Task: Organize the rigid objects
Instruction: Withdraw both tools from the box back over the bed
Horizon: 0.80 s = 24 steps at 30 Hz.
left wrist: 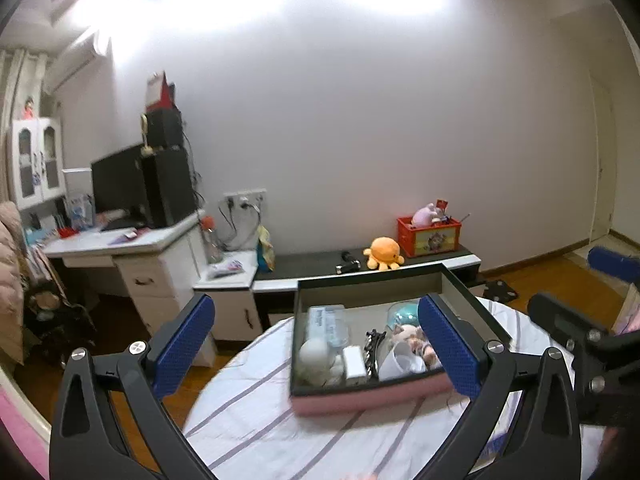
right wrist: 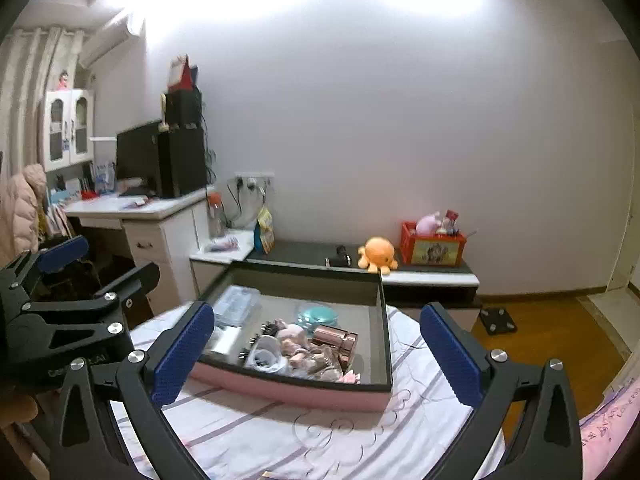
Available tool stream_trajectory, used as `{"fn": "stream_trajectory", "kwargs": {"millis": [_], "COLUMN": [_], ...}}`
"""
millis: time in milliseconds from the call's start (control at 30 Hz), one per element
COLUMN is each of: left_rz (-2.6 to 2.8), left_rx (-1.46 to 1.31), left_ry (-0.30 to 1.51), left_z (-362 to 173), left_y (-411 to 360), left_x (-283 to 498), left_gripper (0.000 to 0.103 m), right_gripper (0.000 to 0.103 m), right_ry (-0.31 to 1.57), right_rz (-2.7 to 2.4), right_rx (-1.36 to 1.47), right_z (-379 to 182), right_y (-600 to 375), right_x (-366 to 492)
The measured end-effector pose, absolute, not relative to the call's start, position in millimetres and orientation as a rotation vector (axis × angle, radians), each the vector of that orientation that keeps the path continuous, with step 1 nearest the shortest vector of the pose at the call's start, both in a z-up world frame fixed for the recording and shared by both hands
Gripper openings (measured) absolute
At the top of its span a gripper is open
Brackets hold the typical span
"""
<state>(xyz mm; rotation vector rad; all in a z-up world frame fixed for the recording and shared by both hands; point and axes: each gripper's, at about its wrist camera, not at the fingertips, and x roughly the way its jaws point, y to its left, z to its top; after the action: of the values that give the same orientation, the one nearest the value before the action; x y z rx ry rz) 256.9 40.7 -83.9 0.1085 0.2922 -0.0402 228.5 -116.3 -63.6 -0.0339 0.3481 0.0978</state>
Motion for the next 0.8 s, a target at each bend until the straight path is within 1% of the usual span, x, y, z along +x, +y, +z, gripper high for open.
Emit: {"fn": "stream_trajectory", "kwargs": {"millis": [200, 433, 800], "left_rz": [-0.039, -0.014, -0.045], "left_rx": [0.101, 0.136, 0.11], "left_ry": [0.244, 0.162, 0.136], "left_z": [-76, -76, -78], "left_y": [44, 40, 37], "left_x": [186, 119, 87], "left_gripper": [0.103, 0.103, 0.103], "right_gripper": [0.103, 0.103, 0.103], "right_ry": [0.269, 0.231, 0.198], "right_rz": [0.075, 0.072, 0.045], "right_rx": [-0.06, -0.056, -0.058], "right_z": [-51, -51, -50], "right_y": [-110, -110, -115], "right_x": [166, 109, 56]}}
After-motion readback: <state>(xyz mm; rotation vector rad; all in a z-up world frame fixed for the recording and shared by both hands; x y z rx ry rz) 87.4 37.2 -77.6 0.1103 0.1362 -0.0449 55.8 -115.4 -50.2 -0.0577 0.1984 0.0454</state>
